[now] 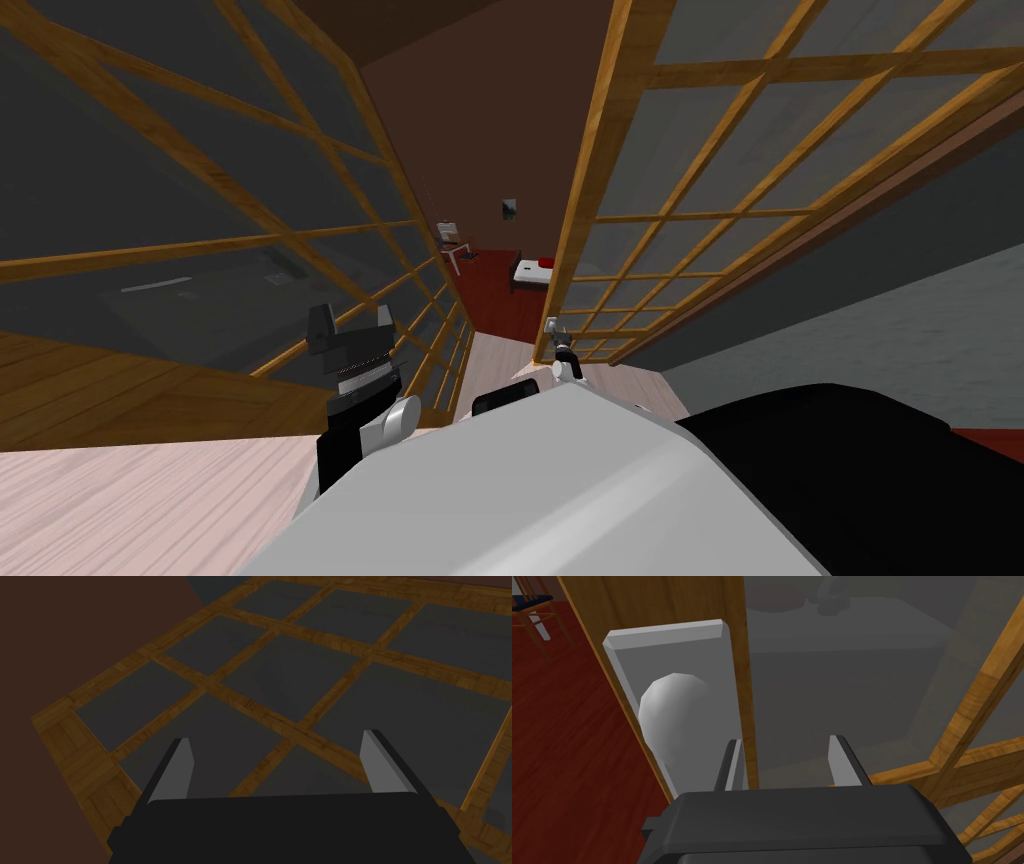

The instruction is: Pull the door open

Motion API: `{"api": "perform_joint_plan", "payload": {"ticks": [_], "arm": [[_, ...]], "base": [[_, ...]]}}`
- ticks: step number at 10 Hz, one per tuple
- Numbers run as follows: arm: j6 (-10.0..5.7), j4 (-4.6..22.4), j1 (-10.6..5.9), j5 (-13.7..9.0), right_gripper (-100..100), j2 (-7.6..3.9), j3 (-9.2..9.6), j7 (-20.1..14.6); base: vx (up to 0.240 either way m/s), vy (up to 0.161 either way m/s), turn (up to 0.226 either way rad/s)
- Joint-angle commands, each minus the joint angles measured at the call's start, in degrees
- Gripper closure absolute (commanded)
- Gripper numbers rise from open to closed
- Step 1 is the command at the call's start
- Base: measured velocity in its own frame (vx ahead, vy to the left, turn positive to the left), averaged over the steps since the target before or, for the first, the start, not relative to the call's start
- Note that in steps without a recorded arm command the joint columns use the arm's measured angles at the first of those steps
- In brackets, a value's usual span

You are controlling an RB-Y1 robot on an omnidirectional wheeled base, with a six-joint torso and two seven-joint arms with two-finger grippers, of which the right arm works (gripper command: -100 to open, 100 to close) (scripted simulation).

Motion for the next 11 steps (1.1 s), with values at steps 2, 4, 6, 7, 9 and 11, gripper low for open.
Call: {"api": "perform_joint_plan", "payload": {"ticks": [2,4,6,7,9,11], "arm": [[0.0,0.0,0.0,0.0,100,0.0,0.0,0.0],[0.0,0.0,0.0,0.0,100,0.0,0.0,0.0],[0.0,0.0,0.0,0.0,100,0.0,0.0,0.0],[0.0,0.0,0.0,0.0,100,0.0,0.0,0.0],[-2.17,-0.2,0.92,0.9,-100,-0.47,2.02,-1.9],[-3.31,-0.3,1.4,1.4,-100,-0.71,3.08,-2.9]], "base": [[0.0,-0.018,-0.018],[0.002,0.014,0.023],[-0.005,0.011,-0.005],[0.0,0.0,0.0],[-0.119,-0.011,0.137],[-0.14,-0.021,0.035]]}}
